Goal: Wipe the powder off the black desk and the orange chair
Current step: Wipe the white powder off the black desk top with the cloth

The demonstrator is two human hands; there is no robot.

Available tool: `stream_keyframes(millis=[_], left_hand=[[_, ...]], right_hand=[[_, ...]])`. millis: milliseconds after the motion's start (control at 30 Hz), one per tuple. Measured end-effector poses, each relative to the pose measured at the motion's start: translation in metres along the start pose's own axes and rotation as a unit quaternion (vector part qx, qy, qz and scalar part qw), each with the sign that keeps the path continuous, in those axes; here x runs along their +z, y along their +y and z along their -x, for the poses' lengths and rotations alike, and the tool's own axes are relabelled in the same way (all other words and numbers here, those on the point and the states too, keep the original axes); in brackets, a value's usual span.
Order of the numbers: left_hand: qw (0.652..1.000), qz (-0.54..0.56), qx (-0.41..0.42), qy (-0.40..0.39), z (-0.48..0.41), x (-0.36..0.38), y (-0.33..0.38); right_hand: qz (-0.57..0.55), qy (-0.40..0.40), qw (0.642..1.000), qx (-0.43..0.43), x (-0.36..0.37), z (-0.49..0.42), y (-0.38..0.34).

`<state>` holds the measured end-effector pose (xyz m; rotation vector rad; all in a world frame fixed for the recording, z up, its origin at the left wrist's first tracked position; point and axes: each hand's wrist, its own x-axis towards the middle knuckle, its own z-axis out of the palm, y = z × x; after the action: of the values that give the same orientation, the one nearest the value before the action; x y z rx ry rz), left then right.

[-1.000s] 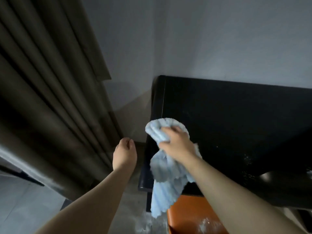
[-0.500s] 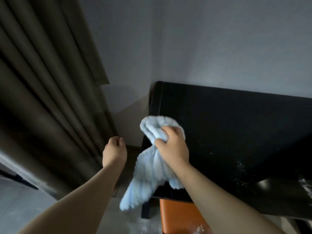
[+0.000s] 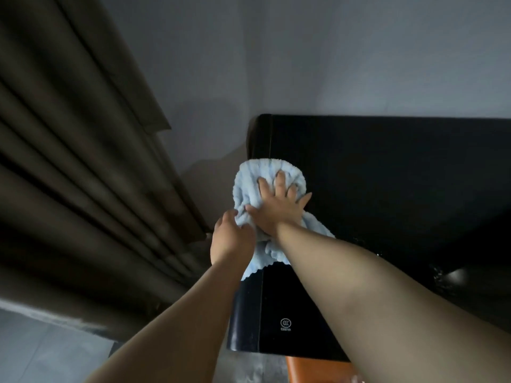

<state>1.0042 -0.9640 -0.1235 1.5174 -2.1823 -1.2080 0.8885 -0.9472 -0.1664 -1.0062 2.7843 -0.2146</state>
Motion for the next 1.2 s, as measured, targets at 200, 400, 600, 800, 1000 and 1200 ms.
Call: stream_keyframes(millis=[200, 400, 600, 800, 1000, 1200], left_hand=[[0.996, -0.057, 0.063, -0.020, -0.010, 0.020, 0.014], [0.976, -0.178, 0.097, -0.076, 0.008, 0.044, 0.015], [0.954, -0.246, 0.134, -0.107, 0.029, 0.055, 0.009], [0.966, -0.204, 0.138, -0.078, 0.041, 0.025, -0.005], [0.998, 0.023, -0.006, 0.053, 0.064, -0.004, -0.024], [0.997, 0.049, -0.026, 0.061, 0.092, -0.007, -0.032]], right_hand=[[-0.017, 0.023, 0.996, 0.090, -0.015, -0.026, 0.051], [-0.015, 0.043, 0.990, 0.134, -0.015, 0.044, 0.121], [0.010, 0.039, 0.987, 0.154, -0.027, 0.107, 0.156], [0.001, 0.094, 0.985, 0.144, -0.063, 0.118, 0.146], [-0.051, 0.082, 0.995, 0.007, -0.026, 0.150, 0.032], [-0.017, -0.009, 1.000, -0.011, 0.015, 0.175, 0.028]])
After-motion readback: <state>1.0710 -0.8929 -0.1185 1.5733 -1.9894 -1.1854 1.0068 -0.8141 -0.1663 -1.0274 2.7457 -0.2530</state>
